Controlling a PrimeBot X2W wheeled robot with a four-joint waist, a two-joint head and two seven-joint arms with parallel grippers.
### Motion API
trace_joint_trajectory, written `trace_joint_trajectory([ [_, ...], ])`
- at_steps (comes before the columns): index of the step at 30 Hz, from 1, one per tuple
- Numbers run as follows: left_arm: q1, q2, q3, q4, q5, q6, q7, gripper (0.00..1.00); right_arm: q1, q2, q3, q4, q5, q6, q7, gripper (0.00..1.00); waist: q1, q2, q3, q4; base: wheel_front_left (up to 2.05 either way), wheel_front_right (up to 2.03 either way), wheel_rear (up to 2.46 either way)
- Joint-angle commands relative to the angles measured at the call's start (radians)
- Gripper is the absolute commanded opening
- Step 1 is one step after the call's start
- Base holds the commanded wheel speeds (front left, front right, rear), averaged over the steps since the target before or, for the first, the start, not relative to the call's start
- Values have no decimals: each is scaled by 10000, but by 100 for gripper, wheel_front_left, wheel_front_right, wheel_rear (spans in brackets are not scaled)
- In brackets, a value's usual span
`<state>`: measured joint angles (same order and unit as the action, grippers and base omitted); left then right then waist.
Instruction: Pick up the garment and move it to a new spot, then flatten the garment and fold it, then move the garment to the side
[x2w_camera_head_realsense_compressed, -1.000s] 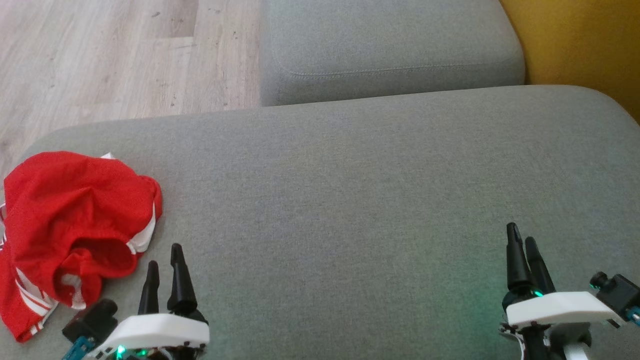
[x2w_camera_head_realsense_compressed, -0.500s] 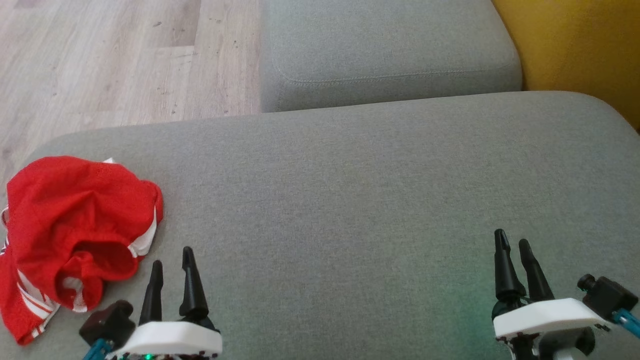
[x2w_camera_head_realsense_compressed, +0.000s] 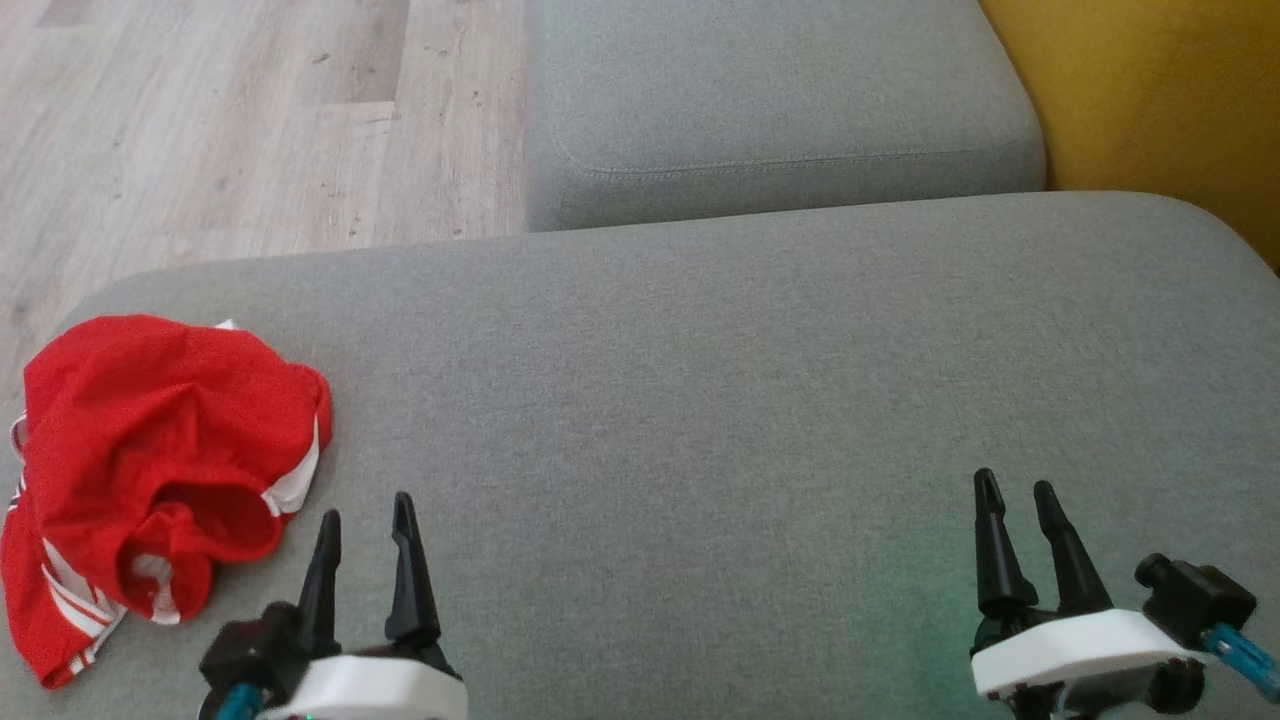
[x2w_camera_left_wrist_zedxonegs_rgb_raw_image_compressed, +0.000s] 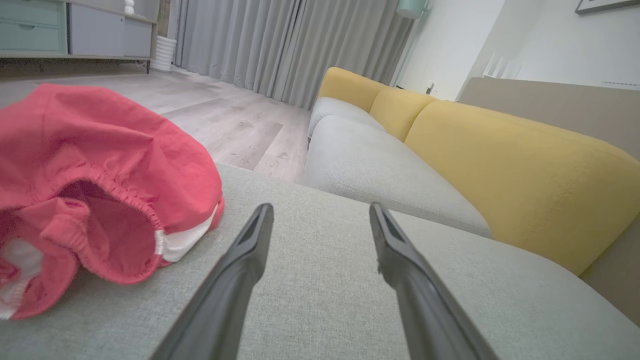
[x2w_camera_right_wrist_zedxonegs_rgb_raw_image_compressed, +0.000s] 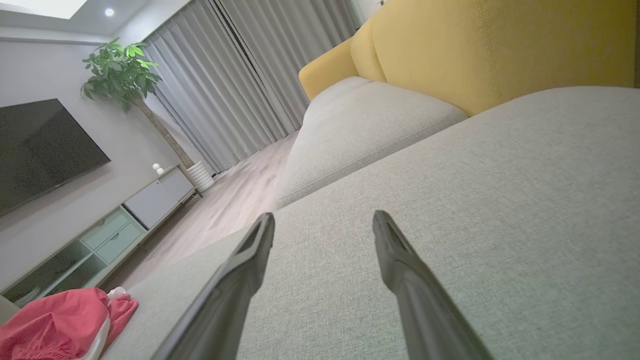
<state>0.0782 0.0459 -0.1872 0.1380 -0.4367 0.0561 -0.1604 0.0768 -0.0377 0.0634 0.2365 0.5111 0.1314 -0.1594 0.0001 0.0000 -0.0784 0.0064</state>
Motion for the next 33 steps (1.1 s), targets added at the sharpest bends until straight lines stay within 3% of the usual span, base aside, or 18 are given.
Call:
trace_joint_trajectory([
  [1, -186, 78, 173, -333, 320, 86, -137, 100, -250, -106, 232, -298, -309, -6, -152, 100, -1, 0, -10, 12, 0, 0, 0],
  [33, 149, 63, -197, -38, 4062, 732, -1014, 100, -44, -125, 523, -27, -3915, -7, -1023, 100, -1, 0, -239, 73, 0, 0, 0],
])
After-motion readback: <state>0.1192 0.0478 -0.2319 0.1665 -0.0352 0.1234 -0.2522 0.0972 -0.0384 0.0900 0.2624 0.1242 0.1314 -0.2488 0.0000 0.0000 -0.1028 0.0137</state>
